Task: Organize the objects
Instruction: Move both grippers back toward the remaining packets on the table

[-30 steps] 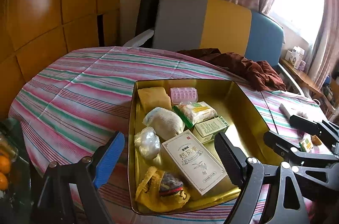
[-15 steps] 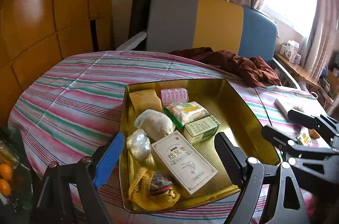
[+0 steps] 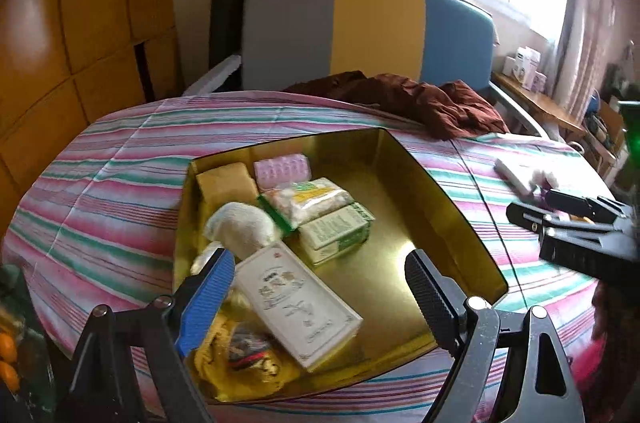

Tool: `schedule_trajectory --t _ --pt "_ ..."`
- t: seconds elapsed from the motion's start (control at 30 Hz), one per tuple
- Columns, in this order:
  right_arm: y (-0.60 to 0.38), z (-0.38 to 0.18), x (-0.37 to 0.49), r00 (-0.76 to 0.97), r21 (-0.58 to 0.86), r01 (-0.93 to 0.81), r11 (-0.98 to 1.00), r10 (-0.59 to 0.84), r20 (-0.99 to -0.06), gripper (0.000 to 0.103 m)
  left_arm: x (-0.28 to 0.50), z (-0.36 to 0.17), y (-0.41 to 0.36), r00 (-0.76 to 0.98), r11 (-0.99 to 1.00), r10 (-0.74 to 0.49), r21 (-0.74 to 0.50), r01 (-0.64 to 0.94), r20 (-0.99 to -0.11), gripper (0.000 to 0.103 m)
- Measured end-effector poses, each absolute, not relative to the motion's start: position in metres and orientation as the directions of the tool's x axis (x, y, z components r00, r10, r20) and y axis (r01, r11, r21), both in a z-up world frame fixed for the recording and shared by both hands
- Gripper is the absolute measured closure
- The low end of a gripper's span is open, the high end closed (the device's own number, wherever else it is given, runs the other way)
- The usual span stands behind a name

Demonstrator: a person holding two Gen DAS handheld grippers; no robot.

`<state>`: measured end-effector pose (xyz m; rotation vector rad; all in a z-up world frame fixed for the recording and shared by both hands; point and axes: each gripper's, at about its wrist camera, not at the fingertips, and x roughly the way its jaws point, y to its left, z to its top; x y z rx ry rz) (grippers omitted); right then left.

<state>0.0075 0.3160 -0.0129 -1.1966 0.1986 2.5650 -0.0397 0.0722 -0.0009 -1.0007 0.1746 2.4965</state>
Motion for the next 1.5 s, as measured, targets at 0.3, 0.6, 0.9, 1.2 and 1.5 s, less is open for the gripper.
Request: schedule_trajectory --t 0.3,0.6,0.9,1.2,1.5 --pt "0.435 -0.015 0.034 -0.506 0.064 -0.556 -0.829 0.277 -0.817 0.030 -0.033 -0.006 0.107 -0.586 -0.845 0.405 -0.043 -0.533 -0.702 0.015" --pt "0.566 -0.016 0.084 -0.394 0.109 -0.801 -0.589 0.381 -0.836 0.024 -0.025 -0.005 0.141 -0.541 -0.789 0.459 -0.044 -0.613 -0.705 0.015" --pt "0.621 -0.049 0.107 -0.350 0.169 -0.886 -0.431 0.385 -0.854 0.023 -0.015 0.000 0.188 -0.498 -0.718 0.504 -0.022 -0.696 -0.706 0.015" --pt "0.630 -0.051 0.120 -0.405 0.267 -0.885 -0.380 0.347 -0.846 0.023 0.003 -0.012 0.273 -0.403 -0.588 0.559 -0.003 -0.809 -0.724 0.016" --pt "0.629 -0.052 0.120 -0.435 0.299 -0.865 -0.402 0.308 -0.846 0.023 0.019 -0.041 0.362 -0.279 -0.421 0.581 0.012 -0.907 -0.764 0.016"
